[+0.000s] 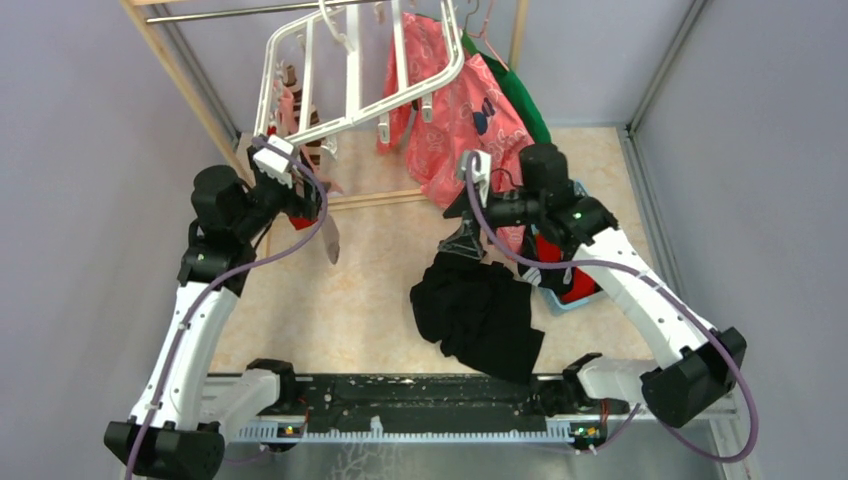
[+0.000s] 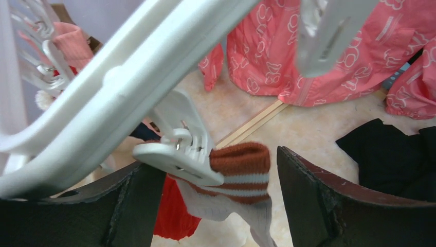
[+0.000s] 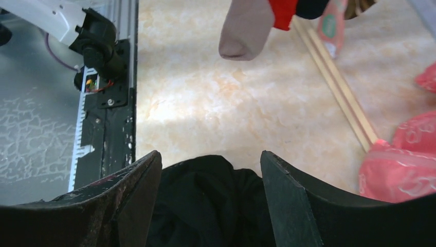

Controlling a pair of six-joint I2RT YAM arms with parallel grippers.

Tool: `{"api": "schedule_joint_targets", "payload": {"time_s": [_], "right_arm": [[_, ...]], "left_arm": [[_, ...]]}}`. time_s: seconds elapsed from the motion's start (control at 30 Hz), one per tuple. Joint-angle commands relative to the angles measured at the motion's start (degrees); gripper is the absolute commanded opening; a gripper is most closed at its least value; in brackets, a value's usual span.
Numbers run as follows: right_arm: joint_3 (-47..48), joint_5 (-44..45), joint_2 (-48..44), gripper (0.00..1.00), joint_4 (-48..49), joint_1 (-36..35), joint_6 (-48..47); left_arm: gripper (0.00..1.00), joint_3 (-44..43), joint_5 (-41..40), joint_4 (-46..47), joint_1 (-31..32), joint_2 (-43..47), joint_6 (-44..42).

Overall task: Remove the socks clipped to the hanger
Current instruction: Remove the sock from the hanger.

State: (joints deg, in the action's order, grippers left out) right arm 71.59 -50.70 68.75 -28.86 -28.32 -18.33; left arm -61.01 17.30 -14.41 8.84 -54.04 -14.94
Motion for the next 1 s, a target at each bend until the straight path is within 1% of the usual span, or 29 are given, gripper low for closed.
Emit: {"api": "schedule_joint_targets", "payload": {"time_s": [0.0, 0.13, 0.33, 0.43, 0.5, 0.57, 0.63, 0.73, 0.8, 0.97], "right_arm": [[-1.02, 1.49, 2.38, 0.7, 8.14, -4.38, -0.15], [-4.06, 0.62, 4.71, 0.7, 18.13, -6.01, 5.78], [-8.81, 1.39, 9.07, 0.7, 41.15, -7.23, 20.72], [-8.87, 1.81, 11.97, 0.71, 48.84, -8.05, 27.62], [-8.49, 2.5, 13.71, 0.72, 52.87, -9.09, 30.44], [-6.96, 2.73, 15.51, 0.73, 53.48, -10.46, 31.89], [-4.7, 2.78, 17.45, 0.74, 52.06, -11.86, 32.38], [-1.77, 2.7, 19.87, 0.75, 49.84, -13.74, 32.56], [-0.46, 2.62, 20.78, 0.76, 48.54, -14.71, 32.48], [2.41, 3.94, 23.36, 0.76, 47.01, -15.29, 32.57]], "left_arm": [[0.81, 1.26, 6.8, 6.69, -0.23, -0.27, 3.07], [0.76, 2.31, 13.4, 6.24, -0.31, 0.45, 4.18], [0.68, 3.05, 24.16, 5.36, -0.49, 1.42, 8.2], [0.66, 2.9, 28.33, 6.17, -0.49, 1.23, 10.97], [0.66, 2.88, 30.34, 7.14, -0.49, 1.0, 13.65], [0.67, 2.94, 32.46, 8.6, -0.49, 0.61, 16.1], [0.68, 3.0, 33.83, 10.21, -0.49, 0.08, 18.33], [0.72, 3.65, 34.75, 12.17, -0.49, -0.18, 21.46], [0.75, 3.67, 35.19, 12.47, -0.49, -0.23, 22.26], [0.75, 4.76, 37.47, 14.0, -0.49, -0.65, 22.91]]}}
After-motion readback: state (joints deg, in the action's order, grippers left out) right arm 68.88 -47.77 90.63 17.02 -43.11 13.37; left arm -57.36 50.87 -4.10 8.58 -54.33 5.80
